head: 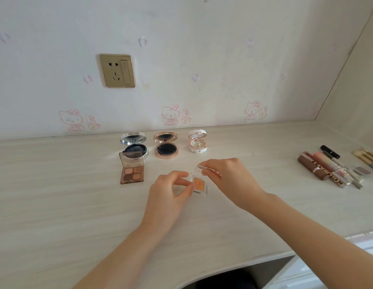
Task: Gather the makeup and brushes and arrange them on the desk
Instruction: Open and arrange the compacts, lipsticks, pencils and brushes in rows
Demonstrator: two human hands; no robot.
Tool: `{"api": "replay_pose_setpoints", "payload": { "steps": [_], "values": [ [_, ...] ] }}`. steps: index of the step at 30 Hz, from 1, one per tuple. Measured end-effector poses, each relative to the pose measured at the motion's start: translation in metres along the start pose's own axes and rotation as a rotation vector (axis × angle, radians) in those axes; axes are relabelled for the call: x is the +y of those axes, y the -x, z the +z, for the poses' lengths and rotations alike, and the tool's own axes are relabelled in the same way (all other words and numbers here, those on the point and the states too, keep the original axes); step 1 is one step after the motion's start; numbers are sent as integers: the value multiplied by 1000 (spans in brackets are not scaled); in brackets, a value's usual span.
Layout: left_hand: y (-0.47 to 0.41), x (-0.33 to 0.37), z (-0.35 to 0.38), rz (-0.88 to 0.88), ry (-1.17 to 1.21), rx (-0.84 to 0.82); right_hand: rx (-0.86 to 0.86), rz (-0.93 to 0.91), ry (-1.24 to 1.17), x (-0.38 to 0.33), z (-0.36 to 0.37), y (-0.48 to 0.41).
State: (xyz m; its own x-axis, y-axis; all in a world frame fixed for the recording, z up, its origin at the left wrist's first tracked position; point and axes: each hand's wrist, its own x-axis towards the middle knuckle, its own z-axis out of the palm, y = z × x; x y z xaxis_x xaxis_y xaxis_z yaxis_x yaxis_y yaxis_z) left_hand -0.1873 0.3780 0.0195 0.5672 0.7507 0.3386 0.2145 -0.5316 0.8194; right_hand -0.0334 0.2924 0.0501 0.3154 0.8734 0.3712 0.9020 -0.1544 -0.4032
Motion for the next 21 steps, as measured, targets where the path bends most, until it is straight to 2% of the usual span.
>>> {"api": "replay_pose_setpoints", "payload": {
  "steps": [7,14,21],
  "values": [
    [-3,-12,6,152,-266,-78,-74,32,74,5,10,-5],
    [-1,-17,11,162,-239,-62,-139,-44,97,5,7,-9],
    [0,-17,13,170,-240,-73,-192,21,-14,1,0,-19]
  ]
}}
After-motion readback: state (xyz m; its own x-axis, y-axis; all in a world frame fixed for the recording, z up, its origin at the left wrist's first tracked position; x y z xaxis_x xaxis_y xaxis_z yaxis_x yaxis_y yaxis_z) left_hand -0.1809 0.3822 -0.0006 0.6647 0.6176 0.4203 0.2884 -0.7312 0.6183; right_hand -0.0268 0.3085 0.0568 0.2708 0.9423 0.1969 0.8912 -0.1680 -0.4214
